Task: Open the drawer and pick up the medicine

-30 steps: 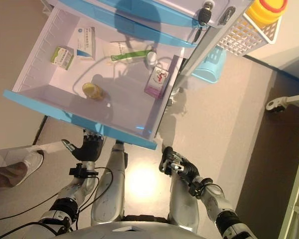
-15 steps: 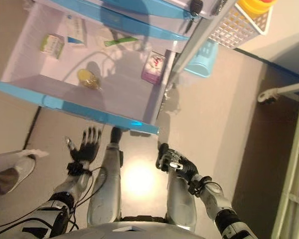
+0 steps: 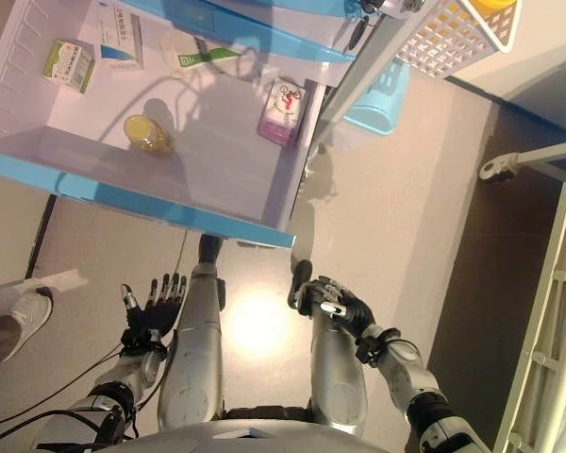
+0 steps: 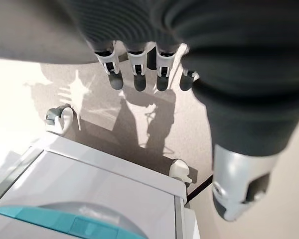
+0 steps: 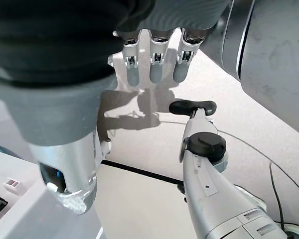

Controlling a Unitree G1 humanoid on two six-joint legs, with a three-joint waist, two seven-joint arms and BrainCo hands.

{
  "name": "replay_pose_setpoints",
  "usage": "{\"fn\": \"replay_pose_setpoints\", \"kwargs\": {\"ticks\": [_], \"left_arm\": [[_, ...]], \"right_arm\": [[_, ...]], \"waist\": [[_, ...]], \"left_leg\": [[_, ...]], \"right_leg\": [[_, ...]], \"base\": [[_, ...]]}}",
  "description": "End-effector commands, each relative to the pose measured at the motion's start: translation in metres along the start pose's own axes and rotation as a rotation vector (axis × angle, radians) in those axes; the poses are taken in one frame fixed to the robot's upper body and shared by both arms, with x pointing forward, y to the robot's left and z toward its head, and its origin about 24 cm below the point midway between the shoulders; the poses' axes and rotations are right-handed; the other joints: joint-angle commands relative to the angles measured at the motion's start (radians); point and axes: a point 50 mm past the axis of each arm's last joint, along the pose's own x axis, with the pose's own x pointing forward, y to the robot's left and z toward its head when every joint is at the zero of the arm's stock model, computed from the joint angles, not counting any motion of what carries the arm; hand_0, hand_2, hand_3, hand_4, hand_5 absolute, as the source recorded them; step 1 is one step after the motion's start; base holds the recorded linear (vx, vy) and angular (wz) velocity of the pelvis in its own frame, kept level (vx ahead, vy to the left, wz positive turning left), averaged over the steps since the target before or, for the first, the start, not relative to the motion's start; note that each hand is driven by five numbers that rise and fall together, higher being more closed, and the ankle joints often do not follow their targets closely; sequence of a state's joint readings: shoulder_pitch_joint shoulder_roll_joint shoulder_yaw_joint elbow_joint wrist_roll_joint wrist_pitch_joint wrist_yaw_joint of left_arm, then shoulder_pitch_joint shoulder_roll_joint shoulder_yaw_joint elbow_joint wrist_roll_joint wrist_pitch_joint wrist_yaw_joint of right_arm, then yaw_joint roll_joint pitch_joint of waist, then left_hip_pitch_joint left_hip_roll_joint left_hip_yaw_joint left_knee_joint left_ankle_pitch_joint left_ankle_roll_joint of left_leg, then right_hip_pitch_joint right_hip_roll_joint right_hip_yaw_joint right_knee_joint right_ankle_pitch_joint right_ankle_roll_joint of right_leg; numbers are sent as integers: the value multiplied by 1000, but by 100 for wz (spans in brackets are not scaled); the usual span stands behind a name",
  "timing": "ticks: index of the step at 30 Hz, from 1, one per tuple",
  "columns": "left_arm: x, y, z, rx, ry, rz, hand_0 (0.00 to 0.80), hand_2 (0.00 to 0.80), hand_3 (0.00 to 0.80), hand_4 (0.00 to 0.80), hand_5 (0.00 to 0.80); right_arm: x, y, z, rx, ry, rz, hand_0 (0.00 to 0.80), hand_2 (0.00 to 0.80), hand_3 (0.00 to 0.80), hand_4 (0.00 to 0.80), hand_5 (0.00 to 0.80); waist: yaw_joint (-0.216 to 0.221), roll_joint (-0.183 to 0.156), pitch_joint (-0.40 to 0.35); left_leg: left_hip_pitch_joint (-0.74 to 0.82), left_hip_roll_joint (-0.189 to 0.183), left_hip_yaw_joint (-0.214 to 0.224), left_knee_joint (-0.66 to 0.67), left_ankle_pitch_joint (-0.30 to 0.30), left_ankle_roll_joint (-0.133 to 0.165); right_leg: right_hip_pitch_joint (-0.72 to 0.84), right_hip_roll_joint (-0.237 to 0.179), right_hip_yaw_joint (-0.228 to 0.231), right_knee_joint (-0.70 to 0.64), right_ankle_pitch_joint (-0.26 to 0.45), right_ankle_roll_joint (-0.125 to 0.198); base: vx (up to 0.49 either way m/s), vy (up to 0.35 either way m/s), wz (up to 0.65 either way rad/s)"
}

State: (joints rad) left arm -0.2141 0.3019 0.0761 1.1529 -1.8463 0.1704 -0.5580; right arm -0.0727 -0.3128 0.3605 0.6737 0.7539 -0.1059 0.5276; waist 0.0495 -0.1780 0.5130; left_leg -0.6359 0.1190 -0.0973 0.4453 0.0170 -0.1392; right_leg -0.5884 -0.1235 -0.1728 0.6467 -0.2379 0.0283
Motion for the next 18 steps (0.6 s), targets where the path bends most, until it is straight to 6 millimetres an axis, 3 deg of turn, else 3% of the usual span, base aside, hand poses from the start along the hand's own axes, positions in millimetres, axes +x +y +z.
{"fn": "replay_pose_setpoints", "kwargs": {"ticks": [1, 4, 5, 8, 11, 13, 18], "left_arm": [[-8, 9, -2, 58, -6, 15, 0, 0, 0, 0, 0], [-8, 6, 3, 203, 5, 15, 0, 0, 0, 0, 0], [-9, 3, 5, 259, 18, 2, 0, 0, 0, 0, 0], [-25, 8, 10, 438, 94, -25, 0, 0, 0, 0, 0], [-56, 22, 19, 566, 141, -64, 0, 0, 0, 0, 0], [-73, 28, 23, 596, 163, -95, 0, 0, 0, 0, 0], [-87, 29, 22, 626, 200, -126, 0, 0, 0, 0, 0]], "right_arm": [[-28, -1, -43, -12, 142, -71, 0, 0, 0, 0, 0], [-28, -6, -22, -67, 25, -144, 0, 0, 0, 0, 0], [-28, -8, -8, -73, -41, -172, 0, 0, 0, 0, 0], [-42, -9, 44, -140, -261, -238, 0, 0, 0, 0, 0], [-70, 2, 102, -341, -510, -263, 0, 0, 0, 0, 0], [-87, 18, 134, -567, -659, -278, 0, 0, 0, 0, 0], [-109, 59, 193, -1105, -823, -272, 0, 0, 0, 0, 0]], "waist": [[-4, 3, 7], [-2, 9, 7], [-3, 10, 7], [-1, 15, 7], [3, 27, 7], [9, 37, 7], [30, 61, 7]], "left_leg": [[-9, -88, 57, 119, -137, 129], [7, -89, 53, 109, -131, 126], [0, -89, 54, 92, -95, 128], [40, -86, 54, 63, -86, 129], [93, -83, 57, 20, -79, 132], [128, -82, 62, -4, -79, 132], [205, -88, 66, -45, -82, 129]], "right_leg": [[-2, 50, -27, -54, 89, -9], [12, 47, -29, -57, 91, -9], [7, 42, -41, -73, 121, -18], [52, 38, -41, -102, 130, -14], [103, 36, -38, -143, 136, -5], [136, 29, -36, -163, 135, 4], [223, 10, -37, -217, 137, 19]], "base": [[0, 0, 0], [-15, -4, 2], [-36, -18, 4], [27, -33, 2], [37, -8, 0], [0, 0, 0], [18, 22, 2]]}}
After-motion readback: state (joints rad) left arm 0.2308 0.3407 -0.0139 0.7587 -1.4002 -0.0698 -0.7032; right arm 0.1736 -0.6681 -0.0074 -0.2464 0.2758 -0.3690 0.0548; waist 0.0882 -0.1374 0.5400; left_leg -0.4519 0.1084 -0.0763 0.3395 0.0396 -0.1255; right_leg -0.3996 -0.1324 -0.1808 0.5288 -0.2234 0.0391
